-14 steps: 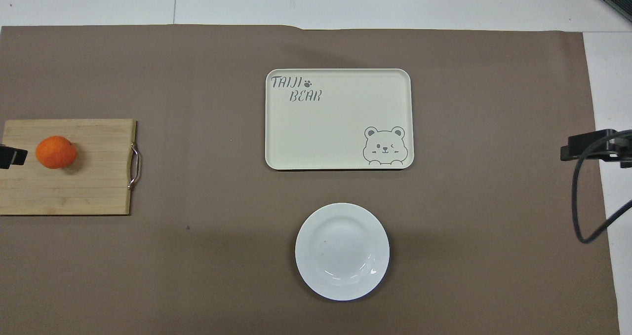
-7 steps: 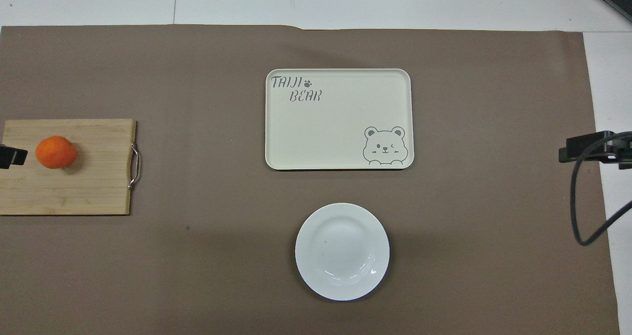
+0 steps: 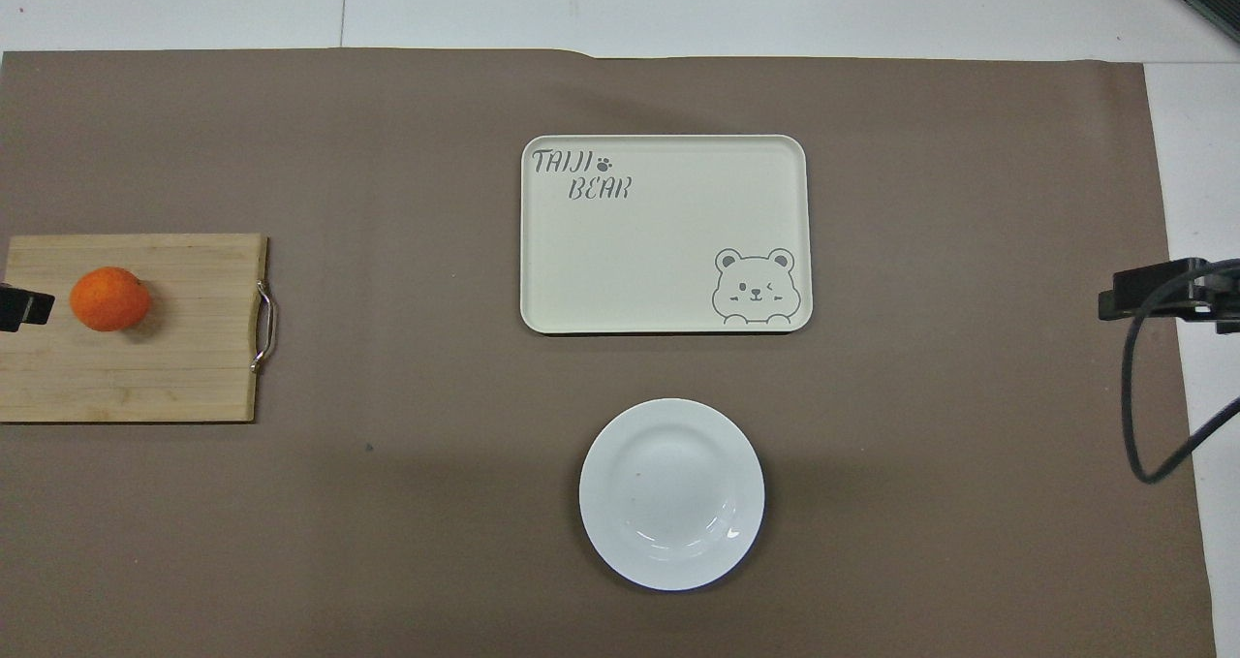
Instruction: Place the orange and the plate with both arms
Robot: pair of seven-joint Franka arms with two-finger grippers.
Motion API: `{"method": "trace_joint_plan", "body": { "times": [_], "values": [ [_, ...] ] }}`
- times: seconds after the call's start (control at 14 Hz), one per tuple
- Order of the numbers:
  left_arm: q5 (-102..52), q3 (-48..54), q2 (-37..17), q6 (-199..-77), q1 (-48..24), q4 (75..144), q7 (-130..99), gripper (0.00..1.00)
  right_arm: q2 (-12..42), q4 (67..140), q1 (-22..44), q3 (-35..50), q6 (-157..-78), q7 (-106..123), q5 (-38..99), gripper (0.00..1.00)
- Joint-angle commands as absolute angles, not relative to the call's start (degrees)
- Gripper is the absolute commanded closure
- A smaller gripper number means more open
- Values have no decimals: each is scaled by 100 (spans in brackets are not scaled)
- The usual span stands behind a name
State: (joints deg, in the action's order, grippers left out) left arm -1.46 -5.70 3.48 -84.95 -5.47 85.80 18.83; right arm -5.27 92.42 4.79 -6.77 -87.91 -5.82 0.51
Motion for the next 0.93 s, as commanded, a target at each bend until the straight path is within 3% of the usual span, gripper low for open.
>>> {"method": "trace_joint_plan", "body": {
  "times": [0.0,0.86],
  "values": [
    [-97,-519,404,-8438,-492,8587,1942,0,-650,9369,395,-615,-8771,-439,35,0],
    [-97,-536,431,-8839,-274,8814,2004,0,-642,9369,422,-615,-8816,-422,70,0]
  ]
}}
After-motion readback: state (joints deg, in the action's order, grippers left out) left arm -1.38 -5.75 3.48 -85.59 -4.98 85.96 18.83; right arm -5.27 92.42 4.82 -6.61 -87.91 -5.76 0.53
